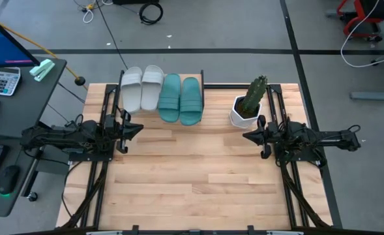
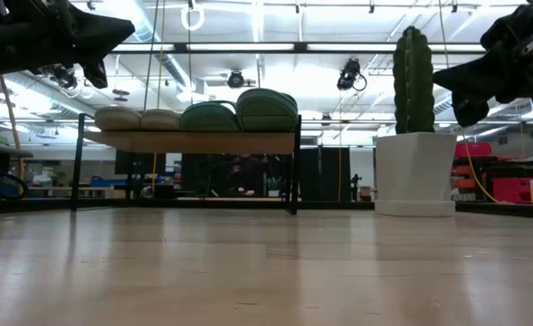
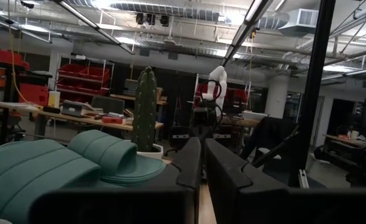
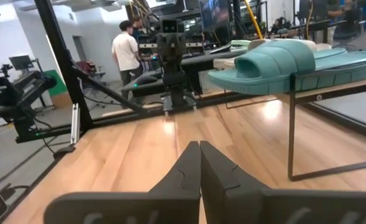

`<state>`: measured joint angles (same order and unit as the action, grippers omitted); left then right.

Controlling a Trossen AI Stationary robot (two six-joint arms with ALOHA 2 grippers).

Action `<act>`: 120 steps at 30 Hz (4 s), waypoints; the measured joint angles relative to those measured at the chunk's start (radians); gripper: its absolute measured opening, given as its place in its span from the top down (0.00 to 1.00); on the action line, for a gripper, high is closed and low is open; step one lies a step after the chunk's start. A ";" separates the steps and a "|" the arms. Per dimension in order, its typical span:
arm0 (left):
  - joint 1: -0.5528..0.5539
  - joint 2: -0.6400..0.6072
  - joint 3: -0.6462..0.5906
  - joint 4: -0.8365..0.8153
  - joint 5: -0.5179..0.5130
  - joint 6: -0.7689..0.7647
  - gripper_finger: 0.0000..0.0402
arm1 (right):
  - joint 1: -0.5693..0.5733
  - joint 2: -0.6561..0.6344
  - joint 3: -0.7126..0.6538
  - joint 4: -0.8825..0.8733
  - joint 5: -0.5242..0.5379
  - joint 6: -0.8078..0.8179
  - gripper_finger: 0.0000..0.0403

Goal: Pick and place slides into the shelf
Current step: Return to Home Position

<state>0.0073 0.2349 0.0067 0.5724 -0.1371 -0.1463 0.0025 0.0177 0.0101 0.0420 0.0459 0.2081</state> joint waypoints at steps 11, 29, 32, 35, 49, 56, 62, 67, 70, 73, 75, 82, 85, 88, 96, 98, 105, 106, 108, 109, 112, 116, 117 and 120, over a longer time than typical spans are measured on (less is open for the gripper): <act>0.000 0.000 0.000 0.000 0.000 0.000 0.91 | 0.000 0.000 0.000 -0.004 0.005 0.019 0.96; 0.000 0.001 0.000 -0.275 0.000 0.199 0.91 | 0.000 0.000 -0.001 -0.005 0.005 0.026 0.96; 0.000 0.000 0.000 -0.344 0.000 0.179 0.90 | 0.000 0.000 -0.001 -0.005 0.005 0.026 0.96; 0.000 0.001 0.000 -0.371 0.000 0.179 0.90 | 0.000 0.000 -0.001 -0.004 0.005 0.026 0.96; 0.000 0.000 0.000 -0.365 0.000 0.176 0.94 | 0.000 0.000 0.015 -0.004 0.005 0.025 0.96; 0.000 0.000 0.000 -0.365 0.000 0.176 0.91 | 0.000 0.000 0.016 -0.005 0.005 0.025 0.96; 0.000 0.000 0.000 -0.365 0.000 0.176 0.91 | 0.000 0.000 0.017 -0.005 0.005 0.025 0.96; 0.000 0.000 0.000 -0.365 0.000 0.177 0.93 | 0.000 0.000 0.017 -0.005 0.005 0.025 0.96; 0.000 0.000 0.000 -0.365 0.000 0.176 0.94 | 0.000 0.000 0.017 -0.005 0.005 0.025 0.96; 0.000 0.000 0.000 -0.365 0.000 0.176 0.94 | 0.000 0.000 0.018 -0.005 0.005 0.025 0.96; 0.000 0.000 0.000 -0.365 0.000 0.176 0.93 | 0.000 0.000 0.018 -0.005 0.005 0.025 0.96; 0.000 0.000 0.000 -0.365 0.000 0.176 0.91 | 0.000 0.000 0.018 -0.005 0.005 0.025 0.96; 0.000 0.000 0.000 -0.365 0.000 0.176 0.90 | 0.000 0.000 0.018 -0.005 0.005 0.025 0.96; 0.000 0.000 0.000 -0.365 0.000 0.176 0.91 | 0.000 0.000 0.018 -0.005 0.005 0.025 0.96; 0.000 0.000 0.000 -0.365 0.000 0.176 0.94 | 0.000 0.000 0.019 -0.005 0.005 0.025 0.96; 0.000 0.000 0.000 -0.365 0.000 0.176 0.94 | 0.000 0.000 0.019 -0.005 0.005 0.025 0.96; 0.000 0.000 0.000 -0.364 0.000 0.176 0.91 | 0.000 0.000 0.019 -0.004 0.005 0.025 0.96; 0.000 0.000 0.000 -0.365 0.000 0.176 0.90 | 0.000 0.000 0.019 -0.005 0.005 0.025 0.96; 0.000 0.000 0.000 -0.364 0.000 0.176 0.90 | 0.000 0.000 0.019 -0.005 0.005 0.025 0.96; 0.000 0.000 0.000 -0.365 0.000 0.176 0.91 | 0.000 0.000 0.019 -0.005 0.005 0.025 0.96; 0.000 0.000 0.000 -0.364 0.000 0.176 0.92 | 0.000 0.000 0.019 -0.004 0.005 0.025 0.96; 0.000 0.000 0.000 -0.365 0.000 0.176 0.93 | 0.000 0.000 0.019 -0.004 0.005 0.025 0.96; 0.000 0.000 0.000 -0.365 0.000 0.176 0.94 | 0.000 0.000 0.019 -0.004 0.005 0.025 0.96; 0.000 0.000 0.000 -0.364 0.000 0.176 0.94 | 0.000 0.000 0.019 -0.004 0.005 0.025 0.96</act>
<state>0.0074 0.2352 0.0067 0.2081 -0.1371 0.0296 0.0021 0.0181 0.0288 0.0376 0.0507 0.2333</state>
